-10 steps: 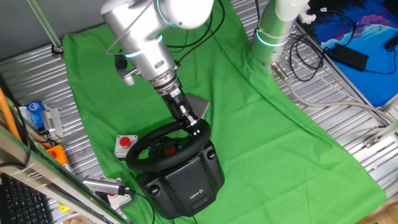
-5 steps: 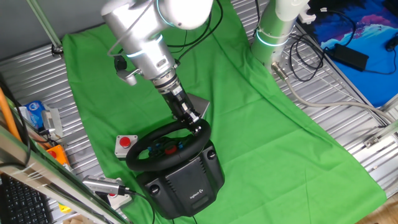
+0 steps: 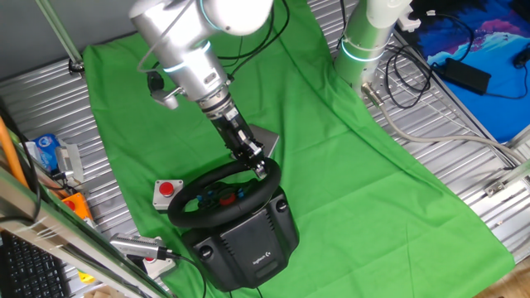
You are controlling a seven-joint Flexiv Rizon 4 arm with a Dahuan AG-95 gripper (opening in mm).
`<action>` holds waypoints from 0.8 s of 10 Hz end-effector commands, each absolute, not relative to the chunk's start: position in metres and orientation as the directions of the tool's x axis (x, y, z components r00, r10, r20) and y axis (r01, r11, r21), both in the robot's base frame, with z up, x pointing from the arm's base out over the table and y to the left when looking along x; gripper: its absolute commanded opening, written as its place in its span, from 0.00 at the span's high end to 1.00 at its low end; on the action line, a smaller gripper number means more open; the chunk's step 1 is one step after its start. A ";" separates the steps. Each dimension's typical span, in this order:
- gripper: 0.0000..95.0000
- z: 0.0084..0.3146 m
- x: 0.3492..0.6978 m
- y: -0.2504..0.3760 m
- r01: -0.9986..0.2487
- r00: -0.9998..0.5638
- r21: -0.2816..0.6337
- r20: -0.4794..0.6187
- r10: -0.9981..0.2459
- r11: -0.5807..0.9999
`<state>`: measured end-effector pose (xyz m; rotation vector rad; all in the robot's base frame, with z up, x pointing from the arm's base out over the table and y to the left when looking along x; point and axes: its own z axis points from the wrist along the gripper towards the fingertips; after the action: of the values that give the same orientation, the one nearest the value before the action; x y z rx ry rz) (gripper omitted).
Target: Rotate the steering wheel 90 degrees clockwise
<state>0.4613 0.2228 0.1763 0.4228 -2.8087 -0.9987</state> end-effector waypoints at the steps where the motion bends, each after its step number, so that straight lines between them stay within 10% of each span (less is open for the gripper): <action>1: 1.00 0.169 0.462 0.216 -0.235 -0.948 0.634 0.019 -0.319 0.737; 8: 1.00 0.135 0.467 0.183 -0.318 -0.922 0.615 -0.023 -0.387 0.722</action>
<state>0.4679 0.1820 0.1312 0.5804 -2.8148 -0.9750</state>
